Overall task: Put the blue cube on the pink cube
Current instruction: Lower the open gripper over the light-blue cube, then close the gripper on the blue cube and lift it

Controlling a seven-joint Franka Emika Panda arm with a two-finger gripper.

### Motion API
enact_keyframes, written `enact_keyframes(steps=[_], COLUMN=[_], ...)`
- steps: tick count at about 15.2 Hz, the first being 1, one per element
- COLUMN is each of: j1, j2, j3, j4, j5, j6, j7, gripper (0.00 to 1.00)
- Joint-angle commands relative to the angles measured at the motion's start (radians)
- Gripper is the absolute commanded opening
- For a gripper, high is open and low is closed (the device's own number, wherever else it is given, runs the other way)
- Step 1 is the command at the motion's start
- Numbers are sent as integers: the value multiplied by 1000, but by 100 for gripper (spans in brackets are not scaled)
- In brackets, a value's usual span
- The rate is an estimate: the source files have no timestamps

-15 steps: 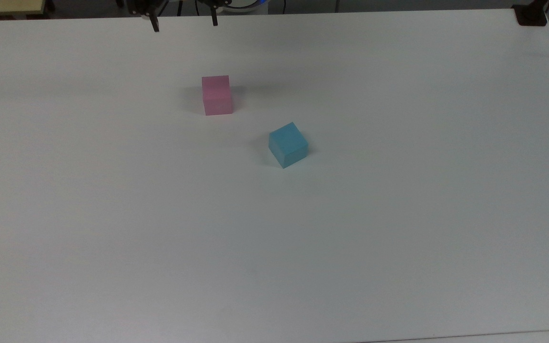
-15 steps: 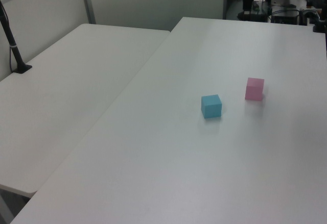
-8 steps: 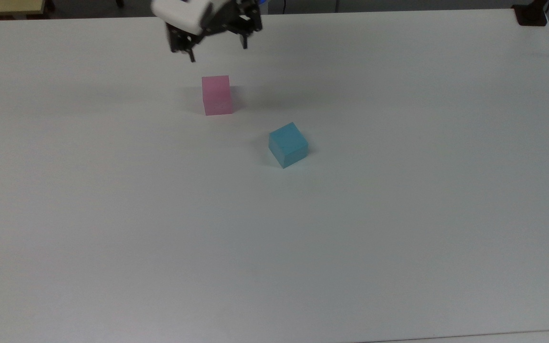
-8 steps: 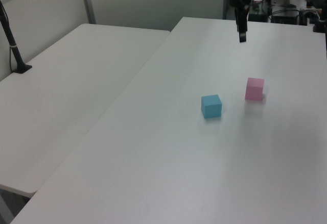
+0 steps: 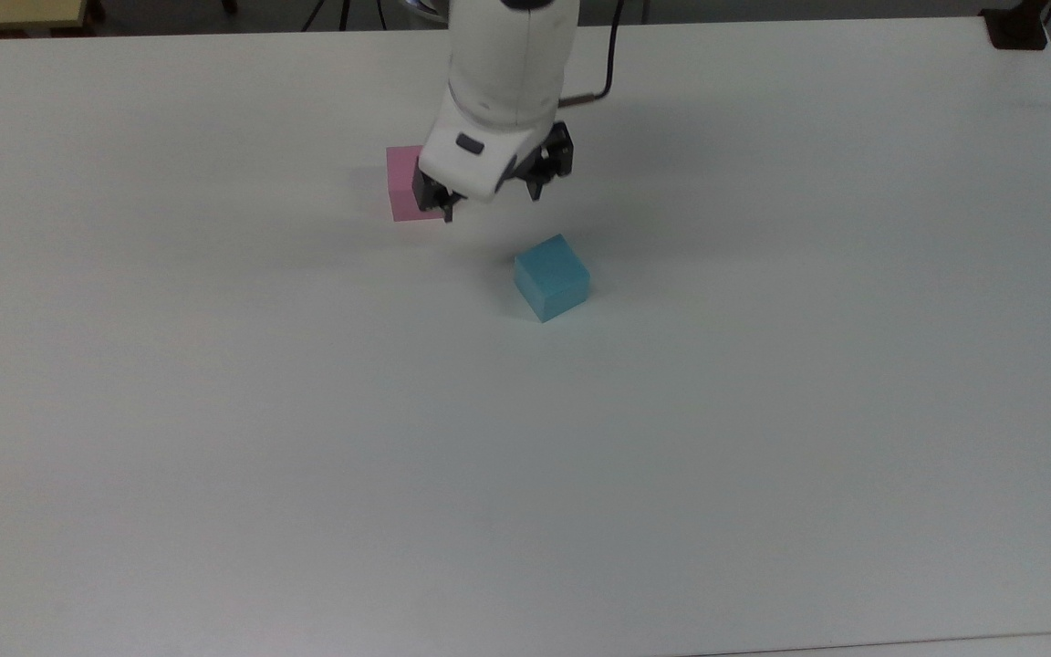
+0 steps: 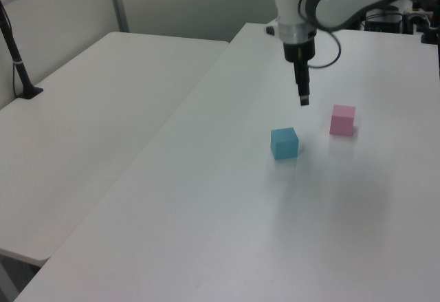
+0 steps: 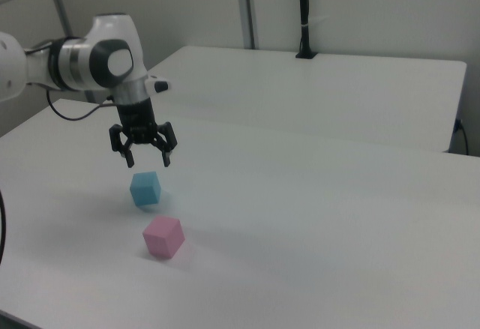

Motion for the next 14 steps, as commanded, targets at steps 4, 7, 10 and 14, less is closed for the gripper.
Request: enact_keyframes(steps=[4, 7, 10, 14], j1=[30, 32, 52, 53], j2=[39, 79, 99, 122], j3=[29, 35, 38, 43], j4=[-46, -45, -42, -37], j5=[-16, -16, -24, -56], j6=[114, 157, 165, 181], j7=[162, 179, 179, 179], gripper=[100, 100, 100, 100])
